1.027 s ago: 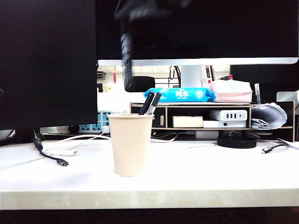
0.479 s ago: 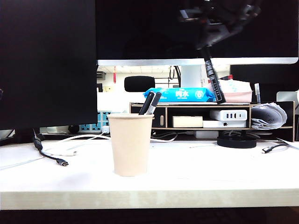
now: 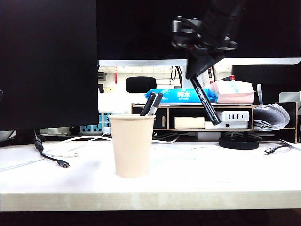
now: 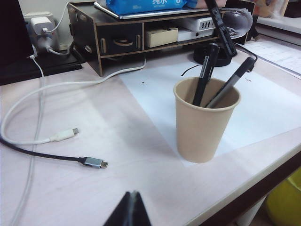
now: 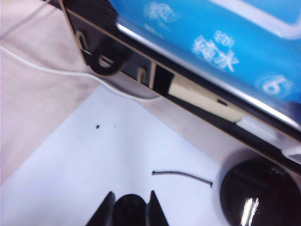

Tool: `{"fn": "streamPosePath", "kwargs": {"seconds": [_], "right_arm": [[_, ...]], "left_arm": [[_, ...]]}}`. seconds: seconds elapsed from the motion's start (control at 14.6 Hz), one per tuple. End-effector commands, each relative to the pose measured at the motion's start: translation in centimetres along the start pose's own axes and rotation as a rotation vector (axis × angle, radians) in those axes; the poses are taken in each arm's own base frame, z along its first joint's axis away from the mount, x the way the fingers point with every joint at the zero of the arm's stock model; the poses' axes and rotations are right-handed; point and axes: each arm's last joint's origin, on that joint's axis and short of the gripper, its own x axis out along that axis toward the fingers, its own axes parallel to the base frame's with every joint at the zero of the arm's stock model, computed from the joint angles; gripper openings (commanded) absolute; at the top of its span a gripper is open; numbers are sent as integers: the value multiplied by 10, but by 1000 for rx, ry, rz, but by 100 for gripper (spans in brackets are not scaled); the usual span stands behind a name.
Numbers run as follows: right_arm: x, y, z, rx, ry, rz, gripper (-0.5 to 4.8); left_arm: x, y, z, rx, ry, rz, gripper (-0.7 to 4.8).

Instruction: Pick up the marker from the paper cup and put it on the table.

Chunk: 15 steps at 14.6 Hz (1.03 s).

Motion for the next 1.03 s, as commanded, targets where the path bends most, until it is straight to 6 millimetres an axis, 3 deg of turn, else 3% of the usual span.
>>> {"fn": "streamPosePath", "kwargs": {"seconds": [0.07,0.27,0.68,1.03], "right_arm": [[5,-5,19,15,154,70,8],[23,-8,23,32,342,101,8],[38,-9,17,40,391,113,8],[64,-8,2,69,495,117,8]], "left_arm": [[0,0,0,4,-5,-3,-4],[0,0,0,4,-5,-3,-4],[0,0,0,4,-5,-3,-4],[0,0,0,4,-5,-3,-4]]}}
